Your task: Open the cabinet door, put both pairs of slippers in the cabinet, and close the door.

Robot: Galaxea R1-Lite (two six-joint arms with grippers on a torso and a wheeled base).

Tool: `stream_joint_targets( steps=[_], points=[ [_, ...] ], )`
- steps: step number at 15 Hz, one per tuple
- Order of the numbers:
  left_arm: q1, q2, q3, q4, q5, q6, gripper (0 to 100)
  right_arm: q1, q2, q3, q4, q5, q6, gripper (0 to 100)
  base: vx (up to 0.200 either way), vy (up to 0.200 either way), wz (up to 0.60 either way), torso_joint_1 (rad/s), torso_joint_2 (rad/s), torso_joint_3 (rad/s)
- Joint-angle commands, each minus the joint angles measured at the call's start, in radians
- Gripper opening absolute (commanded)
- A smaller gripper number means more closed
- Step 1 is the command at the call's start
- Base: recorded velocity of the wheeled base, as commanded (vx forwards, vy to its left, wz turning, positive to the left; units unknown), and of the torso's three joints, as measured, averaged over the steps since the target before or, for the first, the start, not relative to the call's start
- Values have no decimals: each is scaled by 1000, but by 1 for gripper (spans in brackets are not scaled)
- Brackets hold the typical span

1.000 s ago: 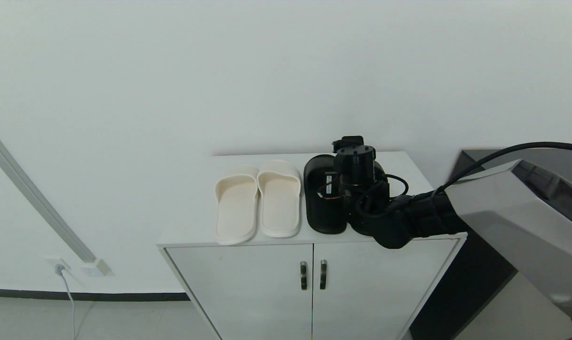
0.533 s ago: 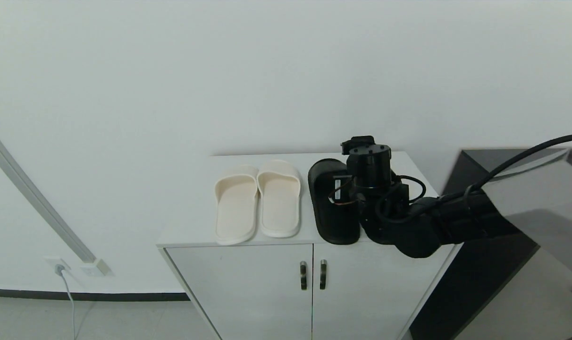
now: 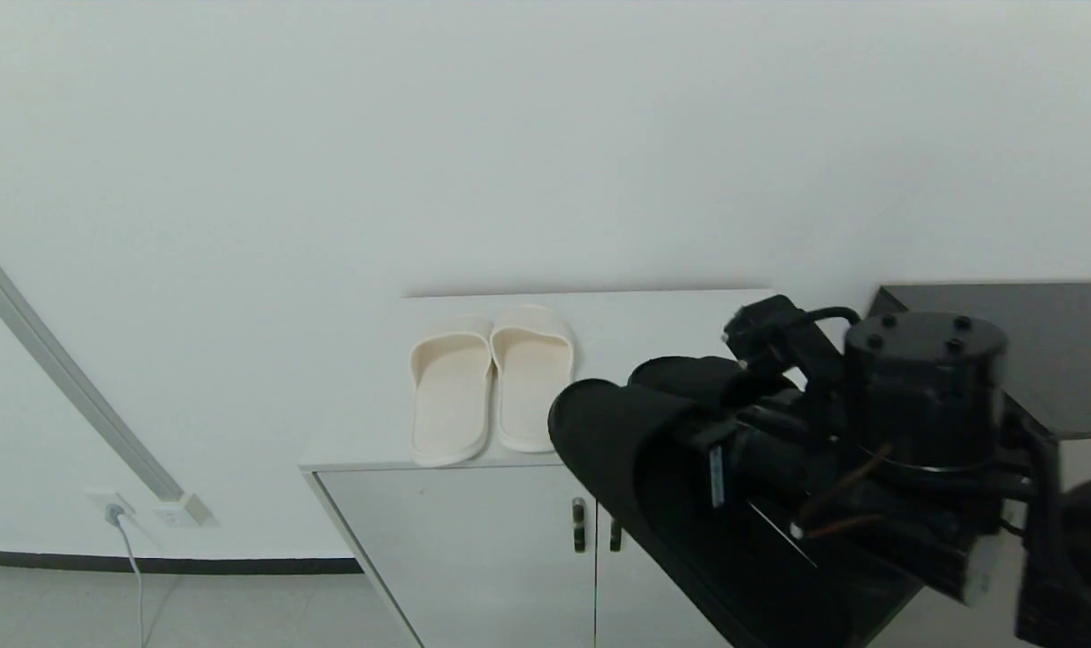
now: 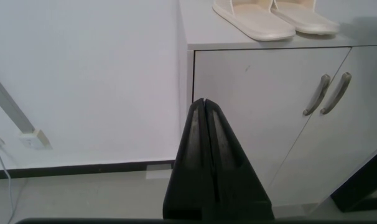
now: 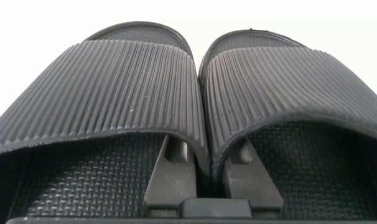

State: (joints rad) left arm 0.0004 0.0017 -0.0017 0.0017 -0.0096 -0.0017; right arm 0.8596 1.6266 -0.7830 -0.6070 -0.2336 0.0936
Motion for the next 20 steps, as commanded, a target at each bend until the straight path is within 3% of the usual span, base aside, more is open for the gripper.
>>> stream_joint_targets(
  steps=[1, 6, 14, 20],
  points=[
    [0, 0, 0, 0, -1, 0, 0, 53, -172, 111, 4, 57, -6, 0, 0, 0, 0, 0, 0, 0],
    [0, 0, 0, 0, -1, -1, 0, 53, -172, 130, 3, 68, -12, 0, 0, 0, 0, 0, 0, 0],
    [0, 0, 0, 0, 0, -1, 0, 44, -165, 146, 0, 85, -18, 0, -200, 0, 0, 2, 1, 4],
    [1, 0, 0, 0, 0, -3, 0, 39, -157, 159, -4, 89, -25, 0, 0, 0, 0, 0, 0, 0]
  ],
)
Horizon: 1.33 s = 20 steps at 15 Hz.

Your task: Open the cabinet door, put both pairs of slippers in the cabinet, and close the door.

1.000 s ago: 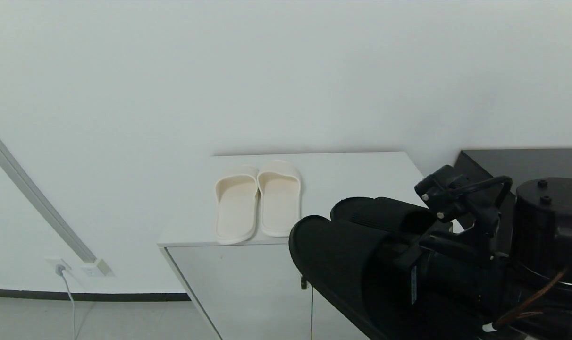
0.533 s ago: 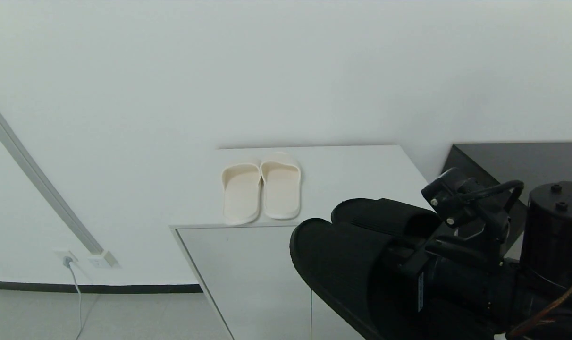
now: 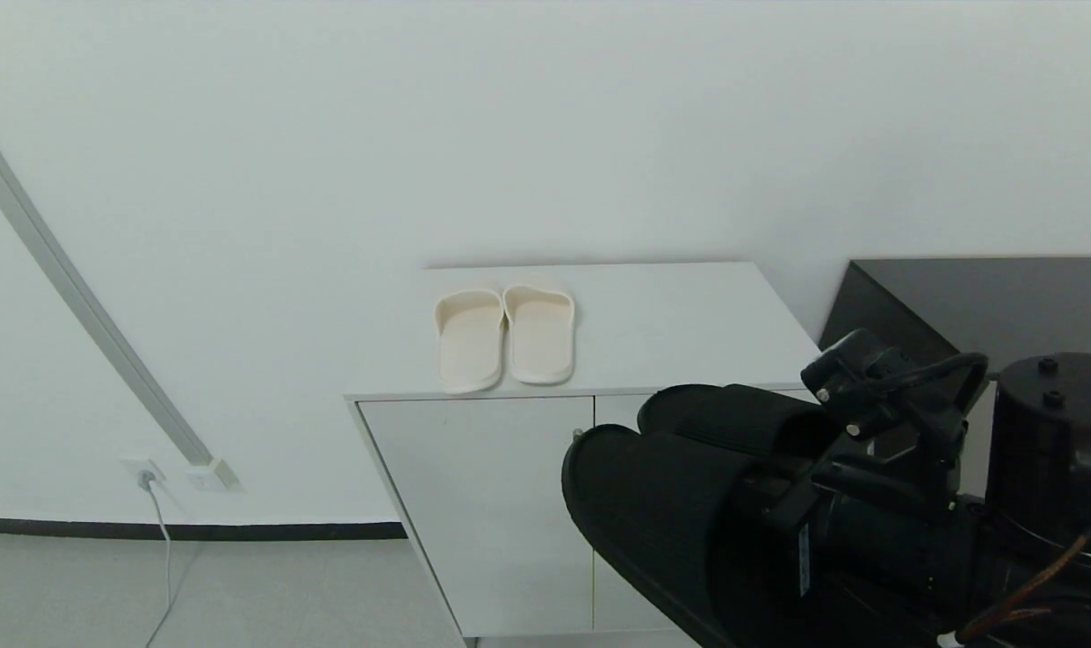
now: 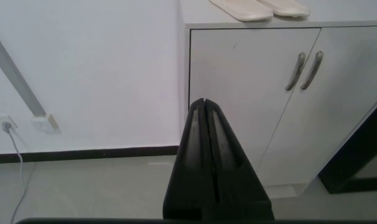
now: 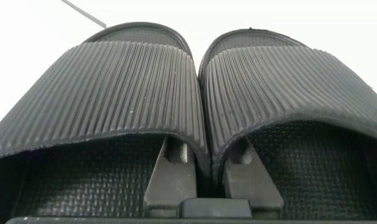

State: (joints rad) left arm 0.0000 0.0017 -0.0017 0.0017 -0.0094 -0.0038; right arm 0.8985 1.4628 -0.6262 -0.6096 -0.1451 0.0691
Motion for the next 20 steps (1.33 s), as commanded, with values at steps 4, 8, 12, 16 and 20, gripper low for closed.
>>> stream_joint_targets(
  steps=[4, 8, 12, 16, 20],
  points=[
    [0, 0, 0, 0, 0, 1, 0, 0, 8, 2, -1, 1, -6, 0, 0, 0, 0, 0, 0, 0],
    [2, 0, 0, 0, 0, 4, 0, 0, 22, 3, -19, 2, -12, 0, 0, 0, 0, -21, 47, 26],
    [0, 0, 0, 0, -1, 7, 0, 0, 18, 20, -24, 2, -19, 0, 0, 0, 0, -200, 476, 265],
    [0, 0, 0, 0, -1, 7, 100, 0, 18, 33, -41, 1, -20, 0, 0, 0, 0, -225, 540, 312],
    [0, 0, 0, 0, -1, 7, 100, 0, 11, 39, -42, 1, -20, 0, 0, 0, 0, -195, 519, 310]
  ],
)
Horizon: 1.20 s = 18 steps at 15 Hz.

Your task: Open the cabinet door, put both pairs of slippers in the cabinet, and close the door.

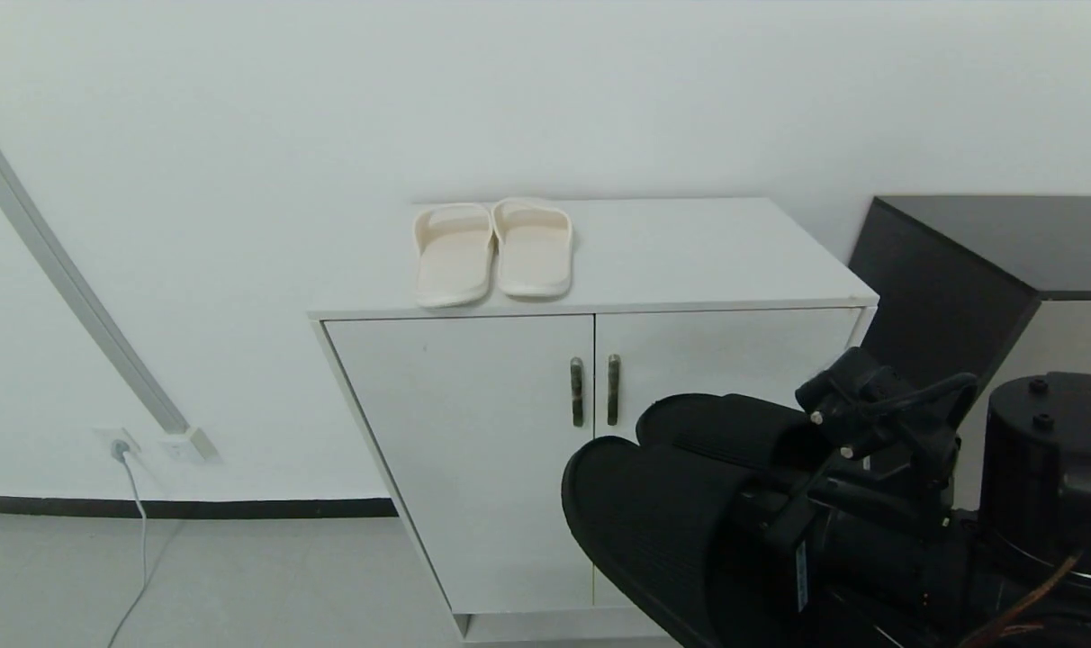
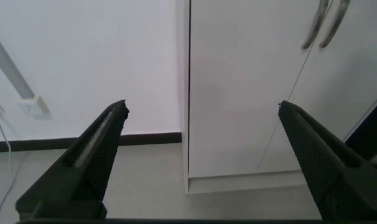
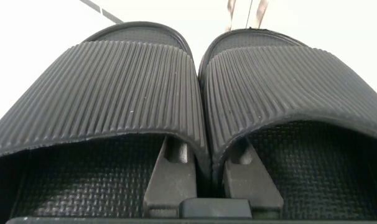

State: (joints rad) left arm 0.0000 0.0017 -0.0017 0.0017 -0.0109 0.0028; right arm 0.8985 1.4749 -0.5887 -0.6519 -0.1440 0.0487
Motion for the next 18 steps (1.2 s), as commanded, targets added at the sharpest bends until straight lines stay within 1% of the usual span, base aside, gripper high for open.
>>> stream_joint_targets(
  steps=[1, 11, 18],
  points=[
    [0, 0, 0, 0, 0, 0, 100, 0, -1, 1, 0, 0, 0, 0, 0, 0, 0, -188, 510, 315],
    [0, 0, 0, 0, 0, -3, 100, 0, 5, 15, 0, 0, -1, 0, 0, 0, 0, -146, 474, 325],
    [0, 0, 0, 0, 0, -1, 100, 0, 8, 36, -43, 0, -7, 0, 0, 0, 0, -54, 445, 384]
  ],
)
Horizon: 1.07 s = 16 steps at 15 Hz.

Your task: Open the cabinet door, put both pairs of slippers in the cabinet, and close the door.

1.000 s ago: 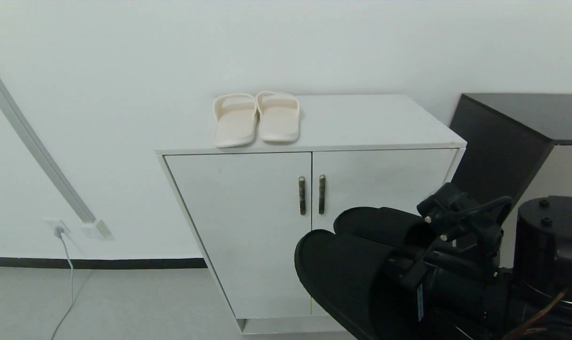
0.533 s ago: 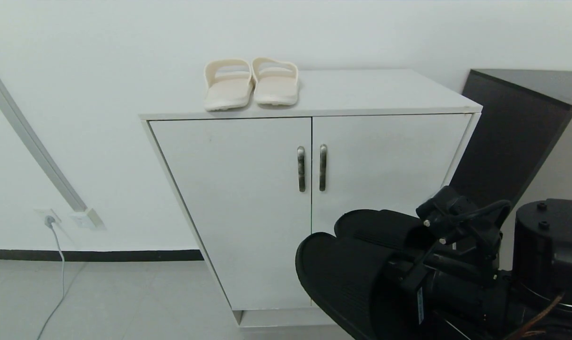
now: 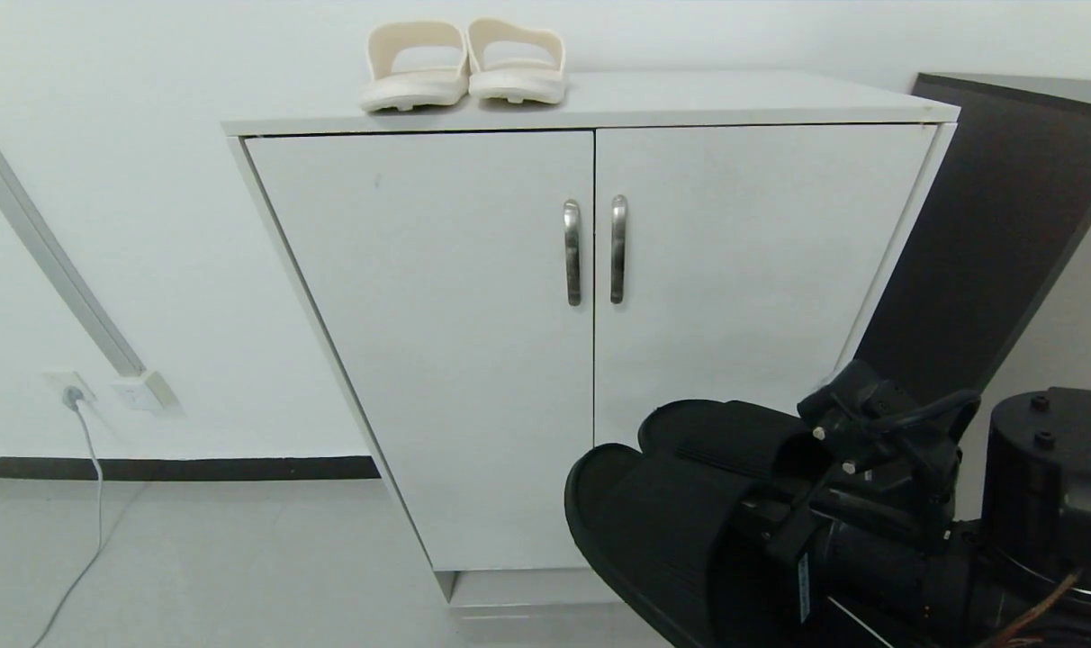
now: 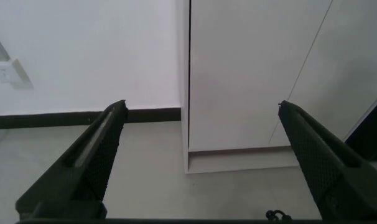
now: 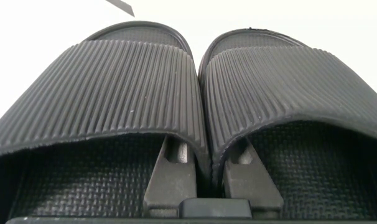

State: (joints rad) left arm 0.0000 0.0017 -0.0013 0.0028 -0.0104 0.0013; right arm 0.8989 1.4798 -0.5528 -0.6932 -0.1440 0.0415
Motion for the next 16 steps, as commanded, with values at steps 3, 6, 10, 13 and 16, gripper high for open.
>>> stream_joint_targets(
  steps=[3, 6, 10, 13, 16],
  points=[
    [0, 0, 0, -1, -2, 0, 100, 0, 2, 2, -2, 0, 0, 0, 0, 0, 0, 1, 154, 159],
    [2, 21, -42, -4, 24, -6, 100, 0, 4, 7, -2, 0, 0, 0, 0, 0, 0, 1, 17, 12],
    [-17, 376, -269, -20, -204, -80, 100, -2, 8, 13, -2, 0, -20, 0, 0, 0, 0, 0, 0, 0],
    [-20, 624, -339, -181, -391, -83, 100, 0, 10, 22, -23, 3, -18, 0, 0, 0, 0, 0, 0, 0],
    [-137, 862, -450, -273, -436, -109, 100, -2, 28, 24, -29, 1, -18, 0, 0, 0, 0, 0, 0, 0]
  ],
)
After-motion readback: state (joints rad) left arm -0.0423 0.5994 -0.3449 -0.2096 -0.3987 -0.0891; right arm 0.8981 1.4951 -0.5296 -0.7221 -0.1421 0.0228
